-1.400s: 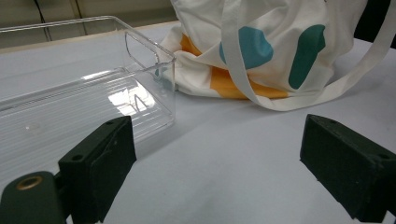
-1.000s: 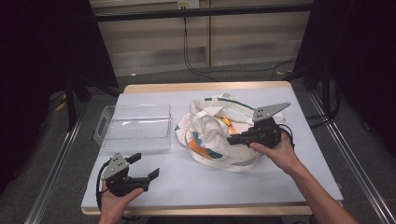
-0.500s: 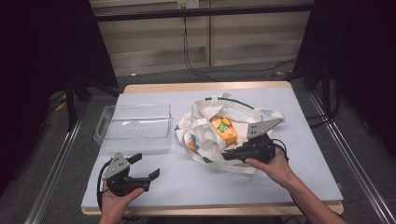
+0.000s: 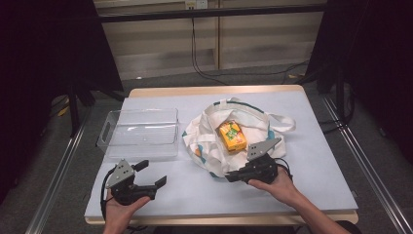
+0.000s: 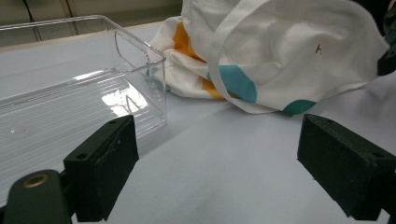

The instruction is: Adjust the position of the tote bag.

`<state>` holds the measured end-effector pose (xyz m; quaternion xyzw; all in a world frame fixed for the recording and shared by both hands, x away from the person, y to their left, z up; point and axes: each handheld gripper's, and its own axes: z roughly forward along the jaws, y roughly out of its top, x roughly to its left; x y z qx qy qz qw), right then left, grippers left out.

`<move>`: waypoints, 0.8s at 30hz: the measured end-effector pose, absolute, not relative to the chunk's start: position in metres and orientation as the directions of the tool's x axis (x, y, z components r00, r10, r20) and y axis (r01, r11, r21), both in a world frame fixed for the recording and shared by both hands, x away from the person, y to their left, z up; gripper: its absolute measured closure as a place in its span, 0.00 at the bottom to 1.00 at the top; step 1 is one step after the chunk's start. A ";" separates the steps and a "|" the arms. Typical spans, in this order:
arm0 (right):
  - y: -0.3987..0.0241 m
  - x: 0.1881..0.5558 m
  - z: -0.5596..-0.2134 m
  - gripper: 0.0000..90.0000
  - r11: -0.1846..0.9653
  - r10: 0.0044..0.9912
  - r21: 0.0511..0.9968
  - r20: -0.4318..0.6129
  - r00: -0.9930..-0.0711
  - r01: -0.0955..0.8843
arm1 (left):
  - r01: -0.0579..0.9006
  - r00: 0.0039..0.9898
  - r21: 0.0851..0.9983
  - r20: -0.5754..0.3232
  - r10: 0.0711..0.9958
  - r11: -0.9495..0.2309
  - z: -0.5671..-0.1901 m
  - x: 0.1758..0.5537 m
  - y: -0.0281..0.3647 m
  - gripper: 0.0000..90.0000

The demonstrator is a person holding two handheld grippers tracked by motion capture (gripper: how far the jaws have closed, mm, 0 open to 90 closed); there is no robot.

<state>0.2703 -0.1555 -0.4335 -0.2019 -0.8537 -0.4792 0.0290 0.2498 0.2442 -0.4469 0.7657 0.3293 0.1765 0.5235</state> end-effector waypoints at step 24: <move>-0.147 0.270 -0.477 0.98 0.584 0.382 0.708 0.192 -0.904 0.397 | 0.308 0.770 0.916 -0.081 0.633 -0.257 -0.446 0.247 0.237 0.29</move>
